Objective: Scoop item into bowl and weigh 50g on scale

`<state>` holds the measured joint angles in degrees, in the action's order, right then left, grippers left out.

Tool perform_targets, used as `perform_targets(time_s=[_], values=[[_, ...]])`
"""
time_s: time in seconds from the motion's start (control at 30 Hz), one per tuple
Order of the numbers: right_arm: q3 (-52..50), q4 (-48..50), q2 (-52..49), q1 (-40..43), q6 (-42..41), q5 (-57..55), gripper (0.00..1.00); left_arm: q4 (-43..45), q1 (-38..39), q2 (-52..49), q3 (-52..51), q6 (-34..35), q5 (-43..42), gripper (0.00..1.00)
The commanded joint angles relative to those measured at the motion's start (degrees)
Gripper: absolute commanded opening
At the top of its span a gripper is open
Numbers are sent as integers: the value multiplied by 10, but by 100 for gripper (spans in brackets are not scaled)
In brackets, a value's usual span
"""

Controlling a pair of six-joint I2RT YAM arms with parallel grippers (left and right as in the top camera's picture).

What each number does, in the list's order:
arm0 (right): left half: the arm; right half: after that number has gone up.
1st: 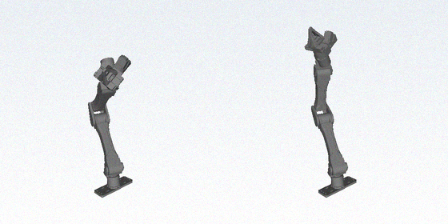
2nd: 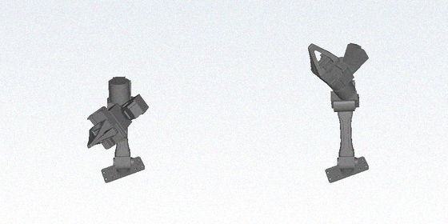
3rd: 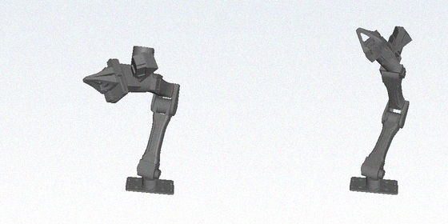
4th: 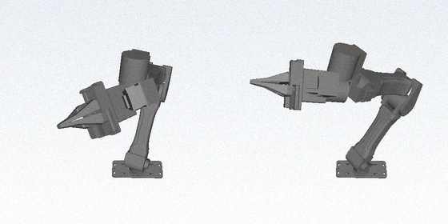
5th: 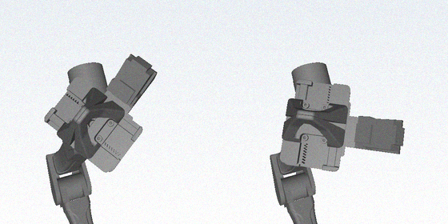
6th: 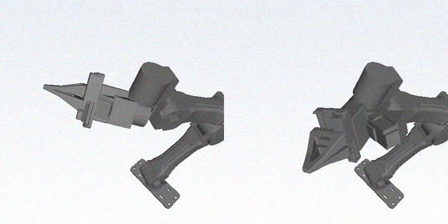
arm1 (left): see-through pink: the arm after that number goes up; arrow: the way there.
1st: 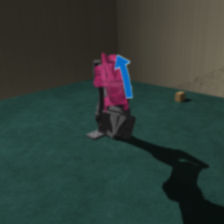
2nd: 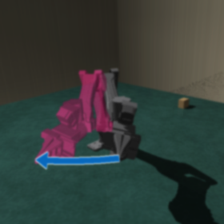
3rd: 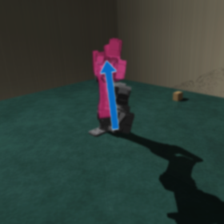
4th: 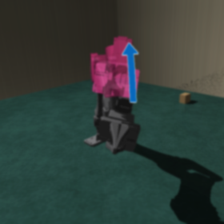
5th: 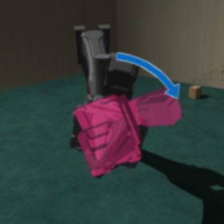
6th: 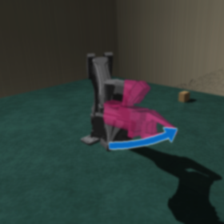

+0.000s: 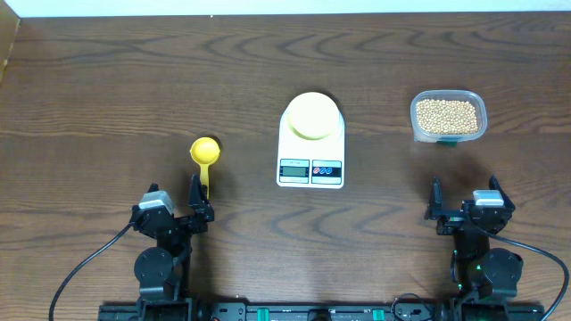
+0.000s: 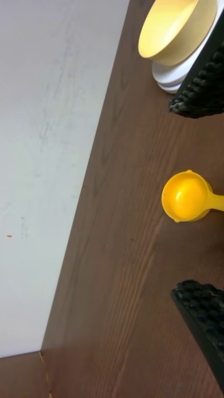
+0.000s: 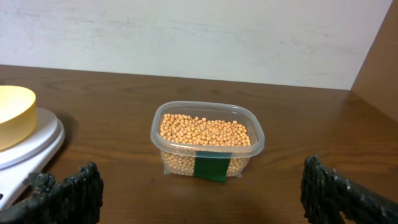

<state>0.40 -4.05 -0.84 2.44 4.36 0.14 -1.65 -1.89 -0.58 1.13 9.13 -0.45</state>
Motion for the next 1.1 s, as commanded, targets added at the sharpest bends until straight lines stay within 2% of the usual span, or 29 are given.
perform_targets(time_s=[0.0, 0.7, 1.07], values=[[-1, -3, 5, -3, -9, -8, 99, -24, -3, 3, -9, -5, 20, 86], [-1, -3, 5, -3, -9, -9, 99, -25, -3, -6, 25, -5, 20, 86], [-1, -3, 5, -3, -9, -9, 99, -37, -3, -127, 119, -5, 20, 86]])
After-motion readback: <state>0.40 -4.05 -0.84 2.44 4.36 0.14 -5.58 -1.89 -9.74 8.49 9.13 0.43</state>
